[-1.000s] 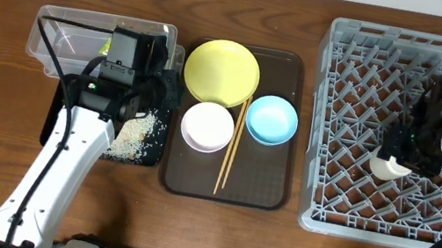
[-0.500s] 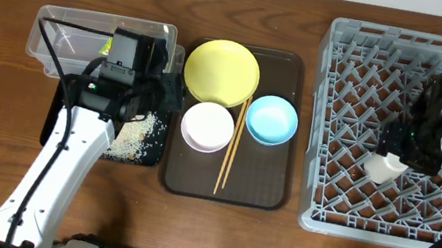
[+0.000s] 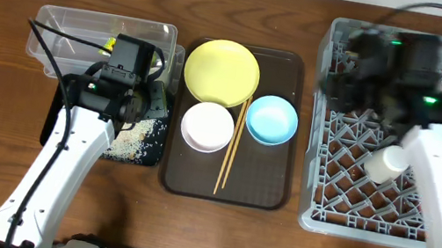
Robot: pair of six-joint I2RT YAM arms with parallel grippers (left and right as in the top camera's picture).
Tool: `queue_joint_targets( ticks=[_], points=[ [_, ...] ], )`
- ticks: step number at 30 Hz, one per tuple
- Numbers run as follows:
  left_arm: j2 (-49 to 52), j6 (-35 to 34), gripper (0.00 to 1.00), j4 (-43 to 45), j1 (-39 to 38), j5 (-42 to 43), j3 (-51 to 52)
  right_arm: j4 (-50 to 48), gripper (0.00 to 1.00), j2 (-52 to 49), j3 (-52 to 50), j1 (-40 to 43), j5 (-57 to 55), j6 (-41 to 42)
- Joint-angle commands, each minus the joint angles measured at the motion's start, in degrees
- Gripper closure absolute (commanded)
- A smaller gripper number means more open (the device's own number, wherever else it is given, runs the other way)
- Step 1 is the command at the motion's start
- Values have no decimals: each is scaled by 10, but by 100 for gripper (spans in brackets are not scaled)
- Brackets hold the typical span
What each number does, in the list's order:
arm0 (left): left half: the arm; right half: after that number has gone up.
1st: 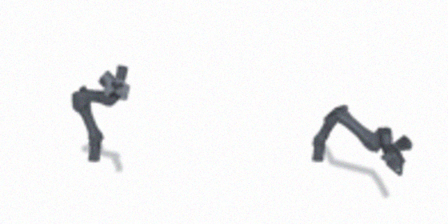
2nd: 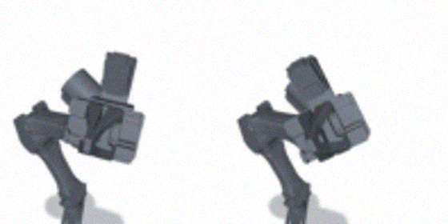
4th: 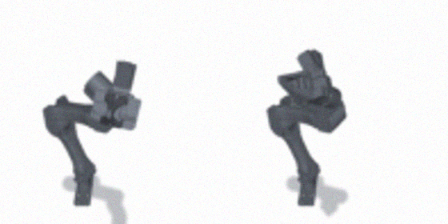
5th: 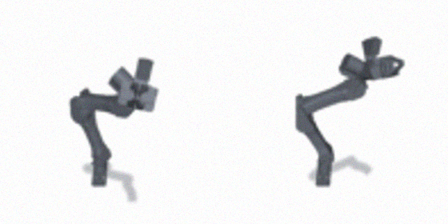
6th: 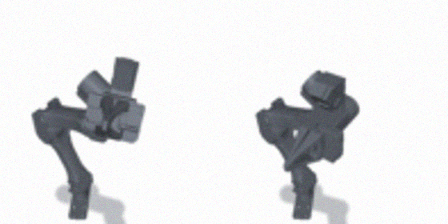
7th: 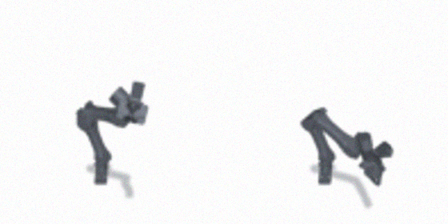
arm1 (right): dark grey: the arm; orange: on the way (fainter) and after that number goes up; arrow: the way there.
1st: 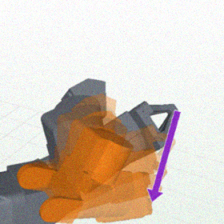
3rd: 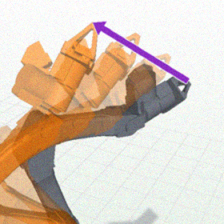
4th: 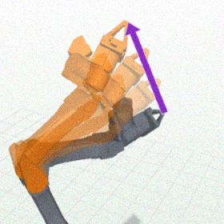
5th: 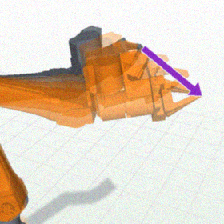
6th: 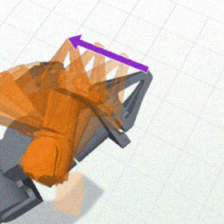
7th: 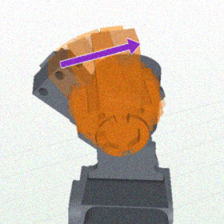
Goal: Sort waste into correct bins and load items into the dishwasher rack
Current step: 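Move the right gripper to the blue bowl and grasp its rim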
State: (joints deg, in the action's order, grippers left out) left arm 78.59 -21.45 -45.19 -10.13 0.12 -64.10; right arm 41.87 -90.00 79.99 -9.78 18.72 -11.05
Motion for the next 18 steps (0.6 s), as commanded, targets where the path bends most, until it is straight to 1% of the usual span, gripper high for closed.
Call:
queue_joint_targets(
  ticks=[1, 7, 10, 18],
  points=[
    [1, -18, 44, -2, 3, -25, -3, -19, 33, -37, 5, -51, -21, -42],
    [1, -18, 42, -2, 2, -25, -3, -45, 37, -116, 5, -109, -90, -42],
    [1, -18, 42, -2, 3, -25, -3, -57, 41, -157, 5, -121, -124, -42],
    [1, -18, 41, -2, 2, -25, -3, -62, 41, -228, 5, -131, -166, -42]
  ],
)
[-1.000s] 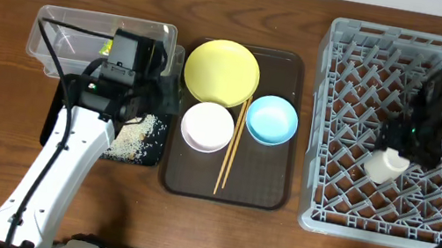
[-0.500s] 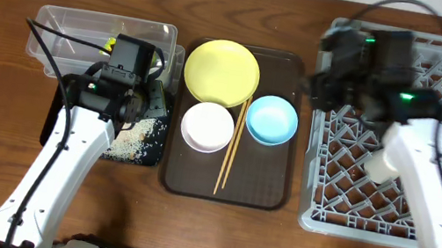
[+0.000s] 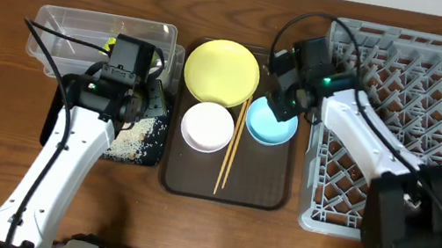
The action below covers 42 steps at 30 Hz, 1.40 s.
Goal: Sort waste into correct bins and load items into the dishwasher rack
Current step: 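Move the right gripper to the blue bowl and grasp its rim, then carry the blue bowl to the rack's back-left corner and release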
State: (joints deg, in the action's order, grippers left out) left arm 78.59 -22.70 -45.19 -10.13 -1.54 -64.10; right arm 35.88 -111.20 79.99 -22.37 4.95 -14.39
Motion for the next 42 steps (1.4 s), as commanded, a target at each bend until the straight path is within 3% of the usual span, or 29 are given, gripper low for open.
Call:
queue_joint_targets(
  ticks=[1, 6, 13, 18, 31, 37, 42],
  points=[
    [1, -5, 41, -2, 3, -9, -3, -1, 42, -24, 5, -5, -35, -9],
    [1, -5, 41, -2, 3, -9, -3, 8, 57, -43, 5, -5, -36, -9],
    [1, -5, 41, -2, 3, -9, -3, 14, 99, -42, 5, -5, -37, -7],
    [1, -5, 41, -2, 2, -9, -3, 23, 99, -22, 6, 2, -81, 9],
    [1, -5, 40, -2, 2, -9, -3, -33, 99, 162, 6, 35, -242, 13],
    [1, -5, 40, -2, 3, -9, -3, -105, 99, 163, 6, 68, -432, 10],
    [1, -5, 41, -2, 2, -9, -3, -231, 99, 131, 6, 93, -581, 10]
  ],
)
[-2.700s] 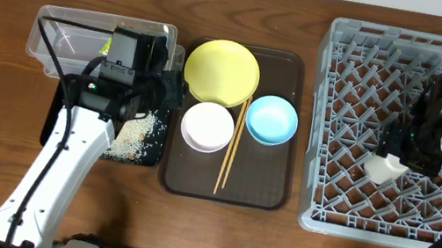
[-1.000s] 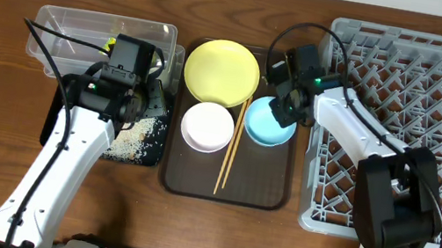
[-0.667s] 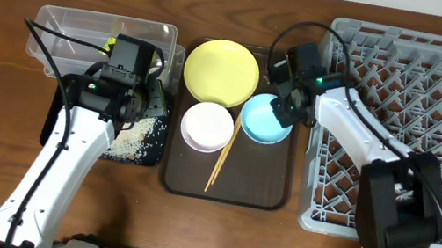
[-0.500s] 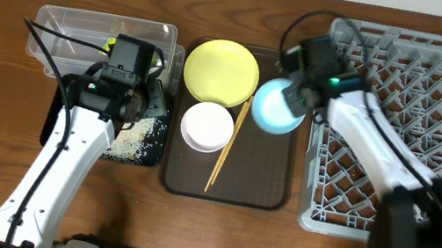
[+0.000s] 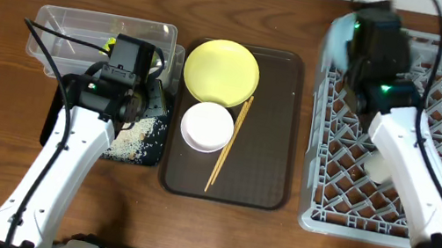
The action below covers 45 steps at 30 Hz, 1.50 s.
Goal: Sort waste into correct bins and load items into the dishwasher rack
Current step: 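Carry the blue bowl to the rack's back-left corner and release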
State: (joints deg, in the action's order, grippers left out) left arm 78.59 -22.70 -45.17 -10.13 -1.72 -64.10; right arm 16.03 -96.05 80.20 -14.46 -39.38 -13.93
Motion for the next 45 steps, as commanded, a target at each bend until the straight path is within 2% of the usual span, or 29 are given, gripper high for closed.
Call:
queue_joint_targets(
  ticks=[1, 4, 17, 24, 28, 31, 45],
  points=[
    [1, -5, 41, -2, 2, -7, -3, -53, 99, -29, 4, 17, -143, 5],
    [1, -5, 40, -2, 2, -7, -3, -86, 99, -56, 4, 29, -142, 3],
    [1, -5, 41, -3, 2, -7, -3, -101, 99, -157, 4, 24, -138, 2],
    [1, -5, 41, -2, 2, -7, -3, -110, 99, -166, 4, 24, -172, 2],
    [1, -5, 41, -3, 2, -7, -3, -165, 99, -166, 4, 24, -236, -19],
    [1, -5, 40, -2, 2, -7, -3, -179, 99, -166, 4, 21, -235, -45],
    [1, -5, 40, -8, 2, -7, -3, -165, 99, -185, 3, -5, -228, -45]
  ],
)
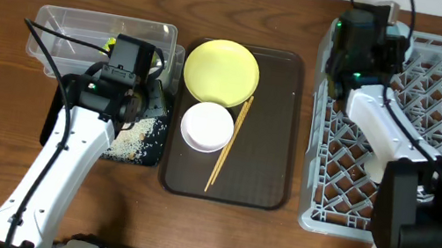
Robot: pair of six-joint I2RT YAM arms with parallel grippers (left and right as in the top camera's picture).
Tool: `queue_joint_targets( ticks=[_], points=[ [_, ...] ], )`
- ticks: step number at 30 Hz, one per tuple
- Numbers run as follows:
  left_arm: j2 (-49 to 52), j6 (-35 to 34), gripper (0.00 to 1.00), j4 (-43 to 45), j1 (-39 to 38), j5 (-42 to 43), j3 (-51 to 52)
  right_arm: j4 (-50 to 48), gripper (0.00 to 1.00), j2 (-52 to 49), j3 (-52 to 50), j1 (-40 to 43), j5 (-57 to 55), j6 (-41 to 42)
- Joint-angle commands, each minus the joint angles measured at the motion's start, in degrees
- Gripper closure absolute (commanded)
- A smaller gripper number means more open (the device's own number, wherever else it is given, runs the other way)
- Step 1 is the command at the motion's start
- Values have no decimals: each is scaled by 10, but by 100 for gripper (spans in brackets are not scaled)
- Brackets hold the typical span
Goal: Sort waste into correct bins and load items into the dishwasher rack
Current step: 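Carry the blue bowl to the rack's back-left corner and release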
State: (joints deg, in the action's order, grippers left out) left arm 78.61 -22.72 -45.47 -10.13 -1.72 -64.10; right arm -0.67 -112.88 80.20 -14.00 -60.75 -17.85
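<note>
In the overhead view a yellow plate (221,71), a white bowl (206,126) and a pair of chopsticks (227,147) lie on the dark tray (272,168). My right gripper (346,53) is at the far left corner of the grey dishwasher rack. The pale blue bowl (333,46) stands on edge against it, and the gripper looks shut on the bowl. My left gripper (136,97) hangs over the bins left of the tray. Its fingers are hidden under the wrist.
A clear bin (74,38) stands at the far left. In front of it is a black bin (136,144) with rice-like scraps. A white cup (372,164) lies in the rack, partly behind my right arm.
My right gripper has shifted slightly left and lower at the rack's far left corner, with the blue bowl still beside it. The left arm, tray, plate, white bowl and chopsticks are unchanged.
My right gripper was first over the rack while the blue bowl sat on the tray. Then it was down at the bowl. Then the bowl was off the tray, at the rack's far left corner, and the chopsticks had shifted. It stays there now. The left arm never moved.
</note>
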Motion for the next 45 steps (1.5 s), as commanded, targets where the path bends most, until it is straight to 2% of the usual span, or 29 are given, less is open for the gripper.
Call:
queue_joint_targets(
  ticks=[1, 15, 19, 23, 27, 29, 32, 36, 38, 45],
  points=[
    [0, -5, 40, -5, 2, -7, -3, 3, 99, -20, 3, -11, -14, -6],
    [0, -5, 40, -5, 2, -7, -3, 26, 99, -25, 3, -43, -16, -1],
    [0, -5, 41, -5, 2, -7, -3, 80, 99, -22, 3, -61, -12, 47],
    [0, -5, 41, -5, 3, -7, -3, 173, 99, -11, 3, -73, 58, 134],
    [0, -5, 41, -5, 2, -7, -3, 258, 91, 14, 3, -74, 160, 215],
    [0, -5, 40, -5, 2, -7, -3, 282, 87, 28, 3, -74, 194, 230],
    [0, -5, 40, -5, 2, -7, -3, 312, 67, 58, 3, -75, 239, 238],
    [0, -5, 41, -5, 2, -7, -3, 333, 46, 105, 3, -75, 313, 238],
    [0, -5, 41, -5, 2, -7, -3, 332, 41, 131, 3, -75, 365, 238],
    [0, -5, 41, -8, 3, -8, -3, 320, 39, 177, 3, -78, 684, 238]
  ],
)
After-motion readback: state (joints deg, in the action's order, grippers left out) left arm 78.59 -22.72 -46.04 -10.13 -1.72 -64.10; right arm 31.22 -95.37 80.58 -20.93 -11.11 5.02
